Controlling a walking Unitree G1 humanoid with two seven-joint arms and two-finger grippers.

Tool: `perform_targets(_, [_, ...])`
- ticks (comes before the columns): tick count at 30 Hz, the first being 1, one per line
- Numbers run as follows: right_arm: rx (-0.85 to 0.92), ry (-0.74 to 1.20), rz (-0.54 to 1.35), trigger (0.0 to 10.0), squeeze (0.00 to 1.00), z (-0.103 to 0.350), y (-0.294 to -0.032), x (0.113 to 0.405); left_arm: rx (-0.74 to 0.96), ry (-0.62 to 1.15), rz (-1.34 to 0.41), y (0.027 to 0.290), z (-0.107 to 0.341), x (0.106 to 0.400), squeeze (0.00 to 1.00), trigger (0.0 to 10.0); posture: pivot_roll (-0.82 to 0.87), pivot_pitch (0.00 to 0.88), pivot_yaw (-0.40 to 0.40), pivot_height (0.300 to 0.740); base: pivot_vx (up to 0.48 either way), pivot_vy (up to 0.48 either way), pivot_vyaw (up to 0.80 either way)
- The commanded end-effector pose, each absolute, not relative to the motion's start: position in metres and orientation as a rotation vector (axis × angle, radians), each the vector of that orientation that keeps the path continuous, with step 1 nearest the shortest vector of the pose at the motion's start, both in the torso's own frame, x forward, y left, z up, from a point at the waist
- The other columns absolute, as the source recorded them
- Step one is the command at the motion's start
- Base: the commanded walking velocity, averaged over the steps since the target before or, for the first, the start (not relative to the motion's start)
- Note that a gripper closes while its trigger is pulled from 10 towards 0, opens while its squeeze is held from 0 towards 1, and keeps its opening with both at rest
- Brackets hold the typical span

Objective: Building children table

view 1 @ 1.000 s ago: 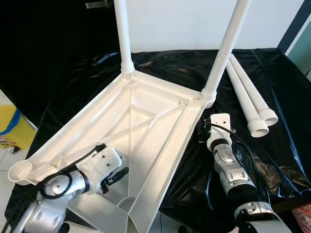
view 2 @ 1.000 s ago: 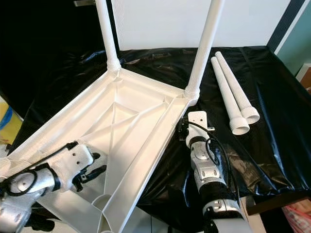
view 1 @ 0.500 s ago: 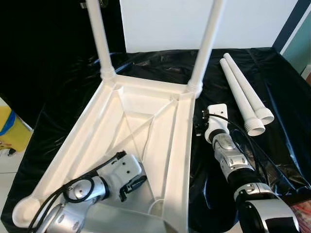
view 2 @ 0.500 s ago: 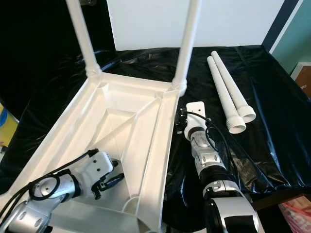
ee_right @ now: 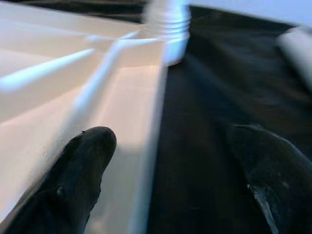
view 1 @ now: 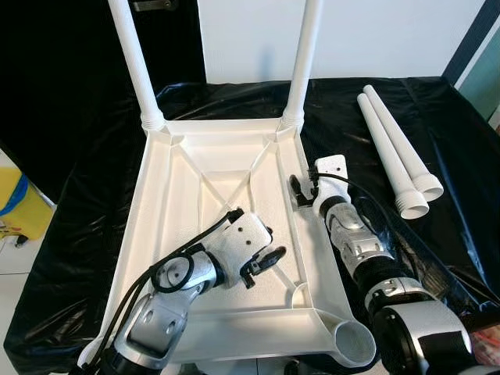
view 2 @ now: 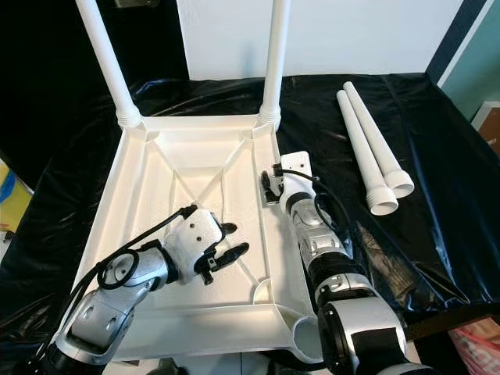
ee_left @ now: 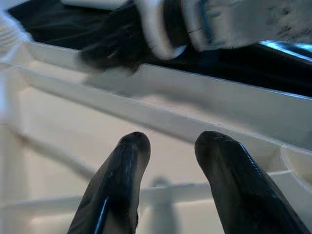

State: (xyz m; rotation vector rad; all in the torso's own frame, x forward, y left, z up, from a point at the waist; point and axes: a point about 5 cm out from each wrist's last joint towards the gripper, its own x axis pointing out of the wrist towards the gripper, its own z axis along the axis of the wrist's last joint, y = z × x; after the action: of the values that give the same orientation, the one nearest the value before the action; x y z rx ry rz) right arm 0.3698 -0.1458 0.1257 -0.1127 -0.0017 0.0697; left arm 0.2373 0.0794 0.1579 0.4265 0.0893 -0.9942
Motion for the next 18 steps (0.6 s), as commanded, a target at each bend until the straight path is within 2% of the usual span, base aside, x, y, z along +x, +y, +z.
perform_targets(1, [-0.104,-0.002,0.046,10.0,0.0,0.122,-0.151,0.367,0.419,0.036,-0.85,0.085,0.163,0.241,0.0,10.0,0.0,0.075,-0.035,0.74,0.0,0.0,0.0])
perform_targets(5, [-0.114,-0.041,0.005,10.0,0.0,0.123,-0.165,0.361,0.345,0.0,-0.874,0.089,0.173,0.238,0.0,10.0,0.0,0.075,-0.035,0.74,0.0,0.0,0.0])
perform_targets(10, [-0.112,-0.158,-0.035,10.0,0.0,0.132,-0.179,0.35,0.23,-0.061,-0.989,0.091,0.184,0.224,0.0,10.0,0.0,0.064,-0.029,0.74,0.0,0.0,0.0])
perform_targets(18, [-0.127,-0.192,-0.047,10.0,0.0,0.131,-0.188,0.336,0.19,0.012,-1.105,0.097,0.174,0.206,0.0,10.0,-0.01,0.053,-0.024,0.74,0.0,0.0,0.0])
